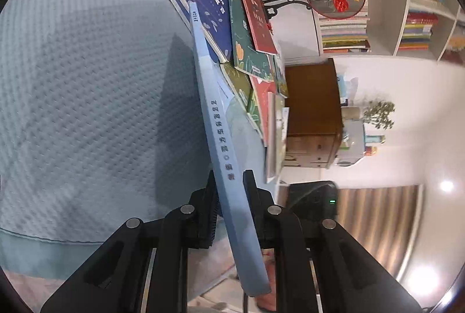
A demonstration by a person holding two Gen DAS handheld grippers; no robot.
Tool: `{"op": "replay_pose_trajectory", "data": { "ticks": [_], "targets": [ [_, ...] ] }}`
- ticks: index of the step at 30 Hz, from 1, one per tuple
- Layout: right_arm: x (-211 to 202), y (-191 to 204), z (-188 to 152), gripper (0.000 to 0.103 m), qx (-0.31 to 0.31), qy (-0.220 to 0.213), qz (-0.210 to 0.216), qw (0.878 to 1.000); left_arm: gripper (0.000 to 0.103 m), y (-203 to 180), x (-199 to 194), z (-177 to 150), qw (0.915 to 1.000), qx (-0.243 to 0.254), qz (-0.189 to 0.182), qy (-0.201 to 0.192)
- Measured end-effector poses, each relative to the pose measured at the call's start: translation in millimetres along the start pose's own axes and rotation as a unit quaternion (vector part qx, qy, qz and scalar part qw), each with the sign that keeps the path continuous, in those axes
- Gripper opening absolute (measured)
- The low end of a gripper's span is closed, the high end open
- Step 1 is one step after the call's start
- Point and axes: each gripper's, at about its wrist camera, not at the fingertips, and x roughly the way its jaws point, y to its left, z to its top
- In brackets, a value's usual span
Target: Organize books
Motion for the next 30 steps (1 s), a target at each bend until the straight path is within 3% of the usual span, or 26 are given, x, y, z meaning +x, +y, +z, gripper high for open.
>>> {"op": "replay_pose_trajectory", "data": {
  "ticks": [5, 6, 8, 11, 15, 18, 24, 30],
  "targets": [
    [15, -13, -5, 0.073, 0.056, 0.004, 0.09, 0.994, 0.012, 2, 5, 1, 0.9997, -0.017, -0.014, 0.012],
    [16, -12, -6, 0.061, 0.059, 0.001, 0.103, 0.993, 0.012, 2, 6, 1, 0.9997, -0.017, -0.01, 0.016],
    [17, -10, -7, 0.049, 0.061, 0.0, 0.108, 0.992, 0.012, 0, 6, 0, 0.9996, 0.002, 0.02, 0.018],
    [17, -3, -9, 0.036, 0.039, -0.008, 0.079, 0.996, 0.012, -4, 6, 1, 0.9967, 0.037, 0.07, 0.021],
    [14, 22, -10, 0.033, -0.03, -0.022, -0.014, 0.999, 0.013, -21, 8, -6, 0.9801, 0.126, 0.15, 0.034],
    [14, 47, -16, 0.033, -0.085, -0.031, -0.075, 0.993, 0.013, -30, 7, -10, 0.9697, 0.17, 0.172, 0.039],
    [13, 102, -27, 0.033, -0.179, -0.053, -0.145, 0.972, 0.015, -46, -11, -6, 0.958, 0.221, 0.179, 0.038],
    [10, 137, -29, 0.033, -0.212, -0.068, -0.152, 0.963, 0.017, -49, -38, 8, 0.961, 0.223, 0.16, 0.03]
  ]
}}
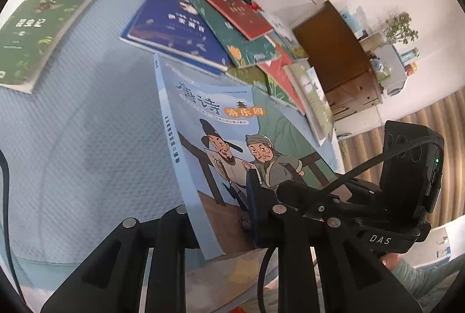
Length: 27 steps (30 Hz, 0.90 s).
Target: Organize books
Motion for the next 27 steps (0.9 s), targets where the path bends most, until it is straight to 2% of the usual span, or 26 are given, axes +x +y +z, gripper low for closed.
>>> {"op": "replay_pose_trajectory", "data": {
  "ticks": [3, 7, 14, 20, 24, 27],
  "targets": [
    [4, 26, 16, 0.033, -0.02, -0.012, -0.005, 1.0, 0.017, 9, -20, 9, 0.9998, -0.002, -0.002, -0.018],
    [18, 58, 43, 0.033, -0.039, -0.025, 0.007, 0.999, 0.017, 30, -54, 29, 0.9987, 0.005, 0.014, -0.049],
    [86, 121, 104, 0.033, -0.069, -0.03, 0.02, 0.997, 0.02, 99, -96, 76, 0.9954, 0.006, 0.058, -0.076],
    [159, 163, 144, 0.033, -0.079, -0.027, 0.004, 0.997, 0.021, 167, -105, 114, 0.9932, 0.005, 0.088, -0.076],
    [197, 170, 164, 0.033, -0.063, -0.021, -0.008, 0.998, 0.022, 202, -99, 137, 0.9938, 0.003, 0.089, -0.067],
    [214, 172, 169, 0.033, -0.043, -0.016, -0.009, 0.999, 0.028, 224, -90, 149, 0.9943, -0.007, 0.091, -0.056]
  ]
}}
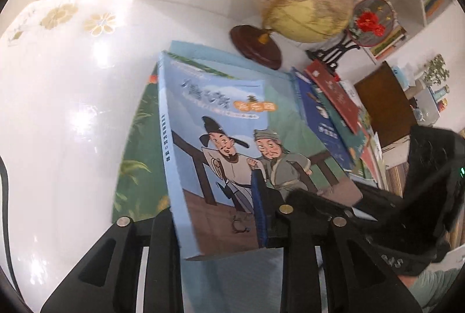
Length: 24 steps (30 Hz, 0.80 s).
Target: Organize books
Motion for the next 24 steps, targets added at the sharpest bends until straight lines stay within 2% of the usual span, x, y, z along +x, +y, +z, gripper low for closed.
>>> {"op": "replay_pose_trajectory", "data": {
  "ticks": [7, 9, 11, 15, 18, 20, 22, 24],
  "targets": [
    [30, 12, -12, 0.033, 0.011, 0.019, -0.029, 0.999, 0.047, 30, 20, 1, 0.9984, -0.035, 0.035, 0.027],
    [39, 9, -14, 0.033, 0.022, 0.033, -0.031, 0.999, 0.052, 34, 24, -1, 0.9968, -0.043, 0.058, 0.034],
    [41, 6, -14, 0.033, 0.019, 0.039, -0.045, 0.998, 0.052, 36, 27, 0, 0.9926, -0.035, 0.106, 0.045],
    [46, 4, -11, 0.033, 0.016, 0.049, -0.037, 0.998, 0.052, 43, 22, 0, 0.9925, -0.039, 0.11, 0.036],
    [53, 2, -11, 0.033, 0.02, 0.06, -0.039, 0.997, 0.052, 48, 28, 2, 0.9917, -0.032, 0.115, 0.047],
    [57, -2, -12, 0.035, 0.029, 0.076, -0.036, 0.996, 0.052, 50, 29, 5, 0.9929, -0.029, 0.106, 0.046],
    [54, -8, -15, 0.038, 0.036, 0.083, -0.032, 0.995, 0.058, 52, 32, 7, 0.9938, -0.032, 0.094, 0.049],
    [49, -16, -17, 0.04, 0.044, 0.086, -0.044, 0.994, 0.059, 51, 33, 11, 0.9947, -0.025, 0.087, 0.048]
  ]
}}
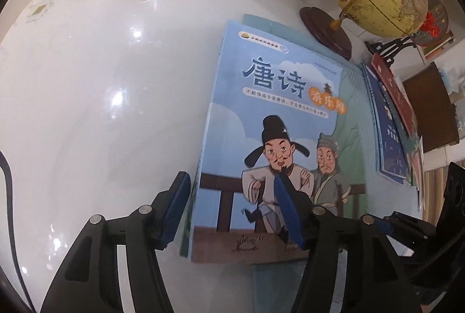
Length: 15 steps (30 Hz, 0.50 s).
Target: Organize books
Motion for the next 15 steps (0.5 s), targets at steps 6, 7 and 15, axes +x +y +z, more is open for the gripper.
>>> {"op": "replay_pose_trajectory", "data": {
  "ticks": [6, 7, 15],
  "targets": [
    [0, -19, 5, 0.059, 0.03, -0.005, 0.027, 0.999, 0.071, -17, 8, 7, 0.9985, 0.05, 0.006, 0.02],
    [1, -20, 7, 0.059, 0.033, -0.008, 0.035, 0.999, 0.071, -16, 7, 6, 0.9985, 0.05, 0.001, 0.022],
    [-3, -37, 21, 0.06, 0.05, -0.029, 0.018, 0.998, 0.071, -30, -6, 0, 0.9964, 0.046, -0.07, 0.007]
  ]
}}
